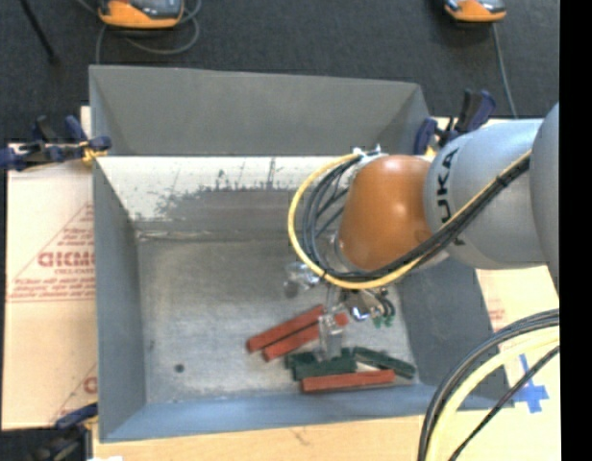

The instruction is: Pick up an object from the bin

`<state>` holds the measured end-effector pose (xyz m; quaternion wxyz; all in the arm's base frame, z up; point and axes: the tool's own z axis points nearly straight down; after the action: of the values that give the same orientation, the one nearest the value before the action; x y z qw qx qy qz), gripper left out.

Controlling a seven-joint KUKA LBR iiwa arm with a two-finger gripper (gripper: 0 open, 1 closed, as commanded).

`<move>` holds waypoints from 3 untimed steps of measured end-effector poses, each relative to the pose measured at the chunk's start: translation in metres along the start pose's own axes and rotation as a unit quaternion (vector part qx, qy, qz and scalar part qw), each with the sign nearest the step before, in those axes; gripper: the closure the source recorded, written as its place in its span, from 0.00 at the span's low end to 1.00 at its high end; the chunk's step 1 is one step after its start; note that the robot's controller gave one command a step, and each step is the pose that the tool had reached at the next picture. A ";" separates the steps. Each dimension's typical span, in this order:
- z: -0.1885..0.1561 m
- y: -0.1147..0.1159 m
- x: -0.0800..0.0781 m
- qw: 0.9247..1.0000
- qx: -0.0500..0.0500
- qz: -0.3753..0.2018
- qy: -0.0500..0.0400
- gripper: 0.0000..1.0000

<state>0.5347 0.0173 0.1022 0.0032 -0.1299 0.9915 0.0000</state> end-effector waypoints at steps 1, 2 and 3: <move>0.002 -0.012 -0.009 0.989 0.000 0.150 0.000 0.00; 0.032 -0.002 -0.003 0.974 0.000 0.224 0.003 0.00; 0.031 -0.003 -0.004 0.975 0.001 0.223 0.002 0.00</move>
Offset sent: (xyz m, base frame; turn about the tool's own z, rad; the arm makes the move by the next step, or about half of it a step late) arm 0.0104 -0.0074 -0.0022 0.3025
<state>0.5392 0.0158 0.0712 0.0009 0.0950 0.9955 -0.0001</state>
